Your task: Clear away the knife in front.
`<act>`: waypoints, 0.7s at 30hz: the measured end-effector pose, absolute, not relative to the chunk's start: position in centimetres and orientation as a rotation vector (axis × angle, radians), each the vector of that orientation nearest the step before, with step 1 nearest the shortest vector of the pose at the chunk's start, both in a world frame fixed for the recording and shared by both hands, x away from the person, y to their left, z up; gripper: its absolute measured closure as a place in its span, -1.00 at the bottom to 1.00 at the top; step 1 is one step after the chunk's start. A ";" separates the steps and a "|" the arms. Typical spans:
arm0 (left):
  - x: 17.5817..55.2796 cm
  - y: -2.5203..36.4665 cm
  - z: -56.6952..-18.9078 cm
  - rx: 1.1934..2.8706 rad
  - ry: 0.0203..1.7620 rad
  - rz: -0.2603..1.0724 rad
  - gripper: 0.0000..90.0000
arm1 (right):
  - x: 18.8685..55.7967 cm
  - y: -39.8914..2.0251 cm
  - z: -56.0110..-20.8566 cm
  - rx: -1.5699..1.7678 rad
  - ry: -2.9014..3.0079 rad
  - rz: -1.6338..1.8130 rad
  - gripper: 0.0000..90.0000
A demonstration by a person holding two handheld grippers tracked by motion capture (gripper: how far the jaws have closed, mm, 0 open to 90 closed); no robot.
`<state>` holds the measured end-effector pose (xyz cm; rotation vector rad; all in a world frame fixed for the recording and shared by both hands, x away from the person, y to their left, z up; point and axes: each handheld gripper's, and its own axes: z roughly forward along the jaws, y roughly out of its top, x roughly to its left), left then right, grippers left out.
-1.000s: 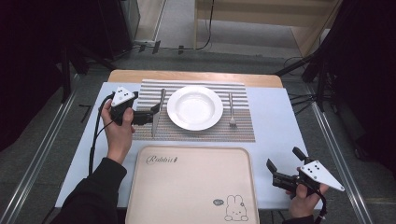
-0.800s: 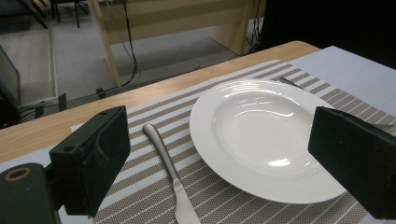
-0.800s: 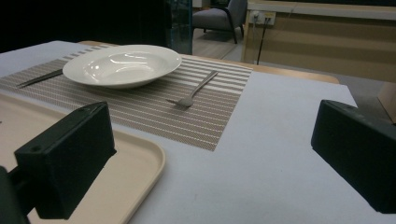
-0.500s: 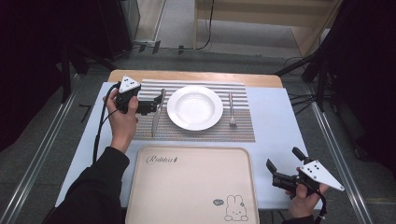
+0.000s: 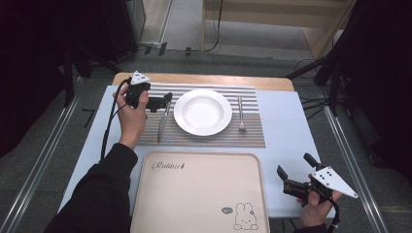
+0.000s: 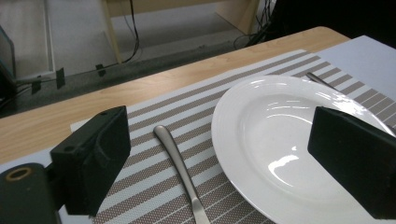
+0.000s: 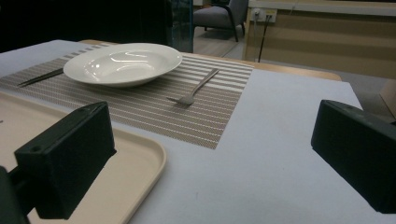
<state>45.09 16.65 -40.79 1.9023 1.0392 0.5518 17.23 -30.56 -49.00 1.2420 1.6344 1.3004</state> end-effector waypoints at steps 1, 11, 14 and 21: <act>45.3 16.5 -40.9 1.910 1.049 0.560 -0.71 | 17.2 -30.6 -49.0 1.245 1.637 1.301 -1.00; 47.7 16.1 -42.0 2.009 1.120 0.506 -0.71 | 17.2 -30.7 -49.0 1.250 1.630 1.304 -1.00; 48.1 15.6 -42.5 2.070 1.141 0.506 -0.71 | 17.3 -30.6 -49.0 1.250 1.632 1.304 -1.00; 48.8 14.4 -42.7 2.150 1.173 0.517 -0.51 | 17.3 -30.6 -49.0 1.250 1.633 1.303 -1.00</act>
